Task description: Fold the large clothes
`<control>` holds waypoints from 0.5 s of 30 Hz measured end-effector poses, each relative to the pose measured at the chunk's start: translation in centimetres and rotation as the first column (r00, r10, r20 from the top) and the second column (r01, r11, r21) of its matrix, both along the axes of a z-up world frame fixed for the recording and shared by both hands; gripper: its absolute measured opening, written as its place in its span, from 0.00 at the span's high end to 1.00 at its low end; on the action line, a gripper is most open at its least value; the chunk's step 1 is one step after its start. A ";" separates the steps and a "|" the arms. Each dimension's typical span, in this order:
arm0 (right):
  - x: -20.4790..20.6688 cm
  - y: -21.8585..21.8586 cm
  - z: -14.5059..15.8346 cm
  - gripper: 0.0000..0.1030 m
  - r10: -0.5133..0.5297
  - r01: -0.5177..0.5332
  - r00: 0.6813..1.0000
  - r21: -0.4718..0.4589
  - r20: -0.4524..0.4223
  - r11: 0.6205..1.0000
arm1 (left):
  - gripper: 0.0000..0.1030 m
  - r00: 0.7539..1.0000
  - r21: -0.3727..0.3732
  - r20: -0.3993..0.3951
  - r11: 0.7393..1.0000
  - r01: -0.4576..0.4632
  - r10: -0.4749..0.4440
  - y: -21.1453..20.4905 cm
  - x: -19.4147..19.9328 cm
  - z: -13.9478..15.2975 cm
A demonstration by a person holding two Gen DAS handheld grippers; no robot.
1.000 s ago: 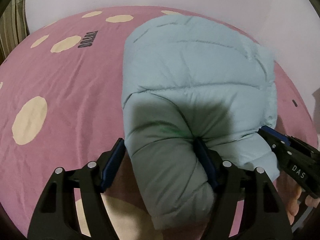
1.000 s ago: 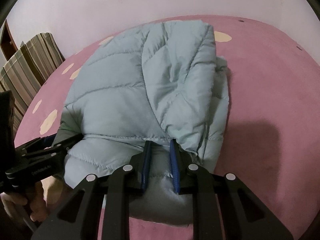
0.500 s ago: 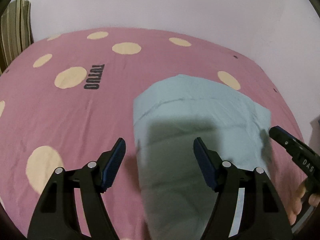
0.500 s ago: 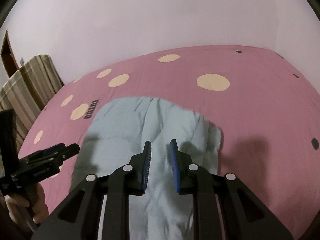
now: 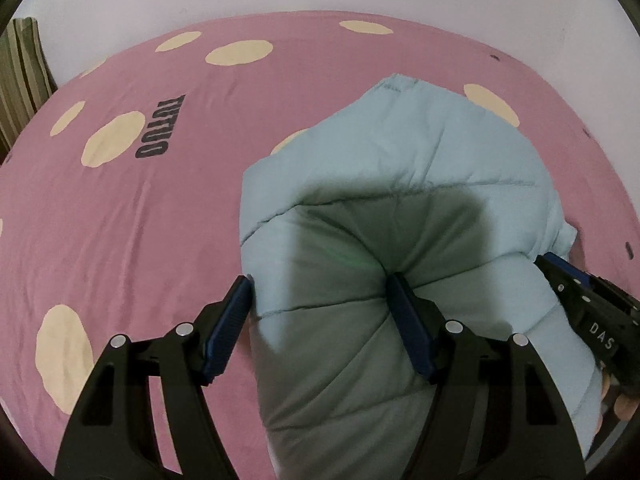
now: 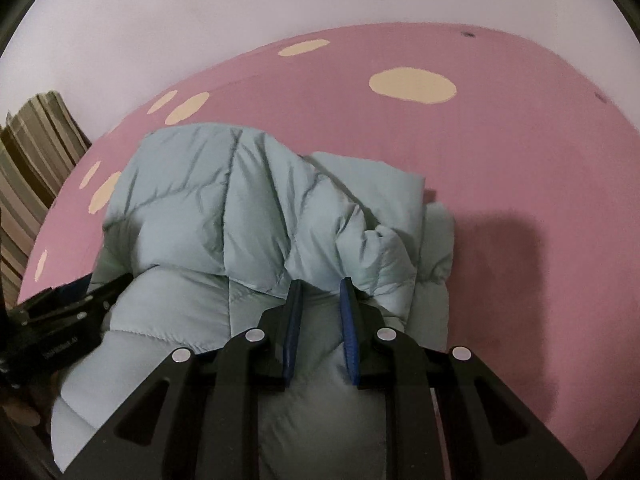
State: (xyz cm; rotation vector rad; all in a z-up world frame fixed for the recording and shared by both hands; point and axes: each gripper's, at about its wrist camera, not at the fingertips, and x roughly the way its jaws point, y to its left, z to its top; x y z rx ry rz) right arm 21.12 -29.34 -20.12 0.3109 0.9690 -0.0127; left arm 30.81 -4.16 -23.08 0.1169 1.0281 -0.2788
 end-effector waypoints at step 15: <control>-1.2 0.2 0.5 0.79 -0.009 0.010 0.999 -0.008 0.043 1.000 | 0.32 1.000 -0.030 0.013 1.000 0.008 -0.008 0.5 -0.3 0.4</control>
